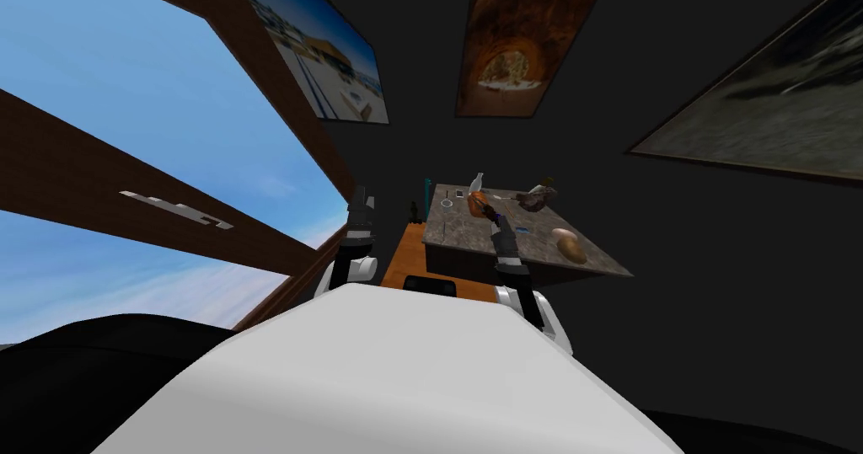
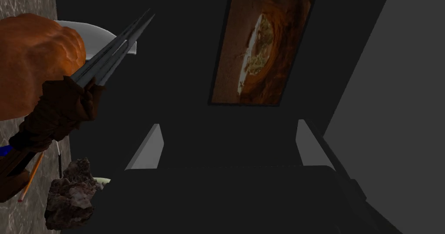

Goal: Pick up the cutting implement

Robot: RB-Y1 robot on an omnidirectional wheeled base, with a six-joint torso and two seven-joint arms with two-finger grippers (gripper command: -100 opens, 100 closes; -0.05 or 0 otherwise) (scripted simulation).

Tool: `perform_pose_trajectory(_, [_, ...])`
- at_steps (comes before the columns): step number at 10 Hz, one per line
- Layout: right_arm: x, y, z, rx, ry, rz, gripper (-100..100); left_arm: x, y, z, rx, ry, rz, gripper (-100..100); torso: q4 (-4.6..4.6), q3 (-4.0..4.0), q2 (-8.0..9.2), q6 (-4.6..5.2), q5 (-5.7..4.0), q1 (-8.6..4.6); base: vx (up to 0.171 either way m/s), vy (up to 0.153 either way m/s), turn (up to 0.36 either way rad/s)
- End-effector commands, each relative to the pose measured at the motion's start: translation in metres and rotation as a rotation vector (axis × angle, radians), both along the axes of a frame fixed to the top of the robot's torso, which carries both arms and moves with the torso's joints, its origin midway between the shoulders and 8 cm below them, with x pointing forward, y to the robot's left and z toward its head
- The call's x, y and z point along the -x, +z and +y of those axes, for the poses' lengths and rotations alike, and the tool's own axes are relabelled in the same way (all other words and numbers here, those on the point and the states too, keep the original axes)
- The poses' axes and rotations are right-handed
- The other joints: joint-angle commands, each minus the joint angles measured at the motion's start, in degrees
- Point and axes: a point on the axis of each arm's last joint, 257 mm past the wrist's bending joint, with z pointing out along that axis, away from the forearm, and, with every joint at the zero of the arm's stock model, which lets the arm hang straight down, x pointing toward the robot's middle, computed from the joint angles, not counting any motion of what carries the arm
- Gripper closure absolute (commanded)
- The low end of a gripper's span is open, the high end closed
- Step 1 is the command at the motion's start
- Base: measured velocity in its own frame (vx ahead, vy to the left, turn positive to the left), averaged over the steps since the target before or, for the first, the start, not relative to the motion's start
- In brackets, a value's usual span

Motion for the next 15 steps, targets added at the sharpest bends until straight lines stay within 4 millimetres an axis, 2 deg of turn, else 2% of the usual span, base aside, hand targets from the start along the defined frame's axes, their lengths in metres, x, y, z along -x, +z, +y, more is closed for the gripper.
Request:
perform_pose_trajectory(1, [-0.001, -0.018, -0.01, 0.07, -0.012, 0.06, -100, 0.0, 0.0, 0.0, 0.0, 0.0, 0.0, 0, 0.0, 0.0, 0.0, 0.0, 0.0, 0.0, -0.003, 0.034, 0.063])
perform_pose_trajectory(2, [-0.001, -0.018, -0.01, 0.075, -0.009, 0.061, -100, 0.0, 0.0, 0.0, 0.0, 0.0, 0.0, 0, 0.0, 0.0, 0.01, -0.01, 0.0, 0.01, -0.005, 0.024, 0.022])
perform_pose_trajectory(4, [-0.004, -0.053, -0.032, 0.186, -0.04, 0.163, -100, 0.0, 0.0, 0.0, 0.0, 0.0, 0.0, 0, 0.0, 0.0, 0.01, -0.01, 0.0, -0.01, -0.004, 0.039, 0.077])
perform_pose_trajectory(5, [-0.004, -0.053, -0.032, 0.197, -0.034, 0.165, -100, 0.0, 0.0, 0.0, 0.0, 0.0, 0.0, 0, 0.0, 0.0, 0.0, -0.01, 0.0, 0.02, -0.002, 0.032, 0.024])
perform_pose_trajectory(7, [-0.003, -0.085, -0.059, 0.307, -0.068, 0.264, -100, 0.0, 0.0, 0.0, 0.0, 0.0, 0.0, 0, 0.0, 0.0, 0.01, -0.01, 0.0, -0.01, -0.008, 0.035, 0.084])
perform_pose_trajectory(8, [-0.004, -0.085, -0.06, 0.321, -0.062, 0.266, -100, 0.0, 0.0, 0.0, 0.0, 0.0, 0.0, 0, 0.01, 0.02, 0.03, -0.01, 0.0, 0.02, -0.01, 0.031, 0.026])
perform_pose_trajectory(10, [-0.001, -0.113, -0.09, 0.432, -0.092, 0.36, -100, 0.0, 0.0, 0.0, 0.0, 0.0, 0.0, 0, 0.01, 0.02, 0.04, 0.0, 0.0, -0.01, -0.01, 0.039, 0.077])
perform_pose_trajectory(11, [-0.001, -0.113, -0.09, 0.439, -0.089, 0.361, -100, 0.0, 0.0, 0.0, 0.0, 0.0, 0.0, 0, 0.01, 0.02, 0.03, -0.01, 0.0, 0.04, -0.007, 0.036, 0.041])
perform_pose_trajectory(13, [0.003, -0.136, -0.121, 0.535, -0.12, 0.447, -100, 0.0, 0.0, 0.0, 0.0, 0.0, 0.0, 0, 0.01, 0.01, 0.01, -0.01, 0.0, 0.0, -0.009, 0.033, 0.098])
perform_pose_trajectory(14, [0.002, -0.135, -0.122, 0.549, -0.115, 0.447, -100, 0.0, 0.0, 0.0, 0.0, 0.0, 0.0, 0, 0.01, 0.01, 0.03, -0.01, 0.0, 0.01, -0.009, 0.026, 0.03])
perform_pose_trajectory(15, [0.005, -0.145, -0.137, 0.598, -0.126, 0.488, -100, 0.0, 0.0, 0.0, 0.0, 0.0, 0.0, 0, 0.01, 0.02, 0.03, 0.01, 0.0, -0.01, -0.007, 0.033, 0.069])
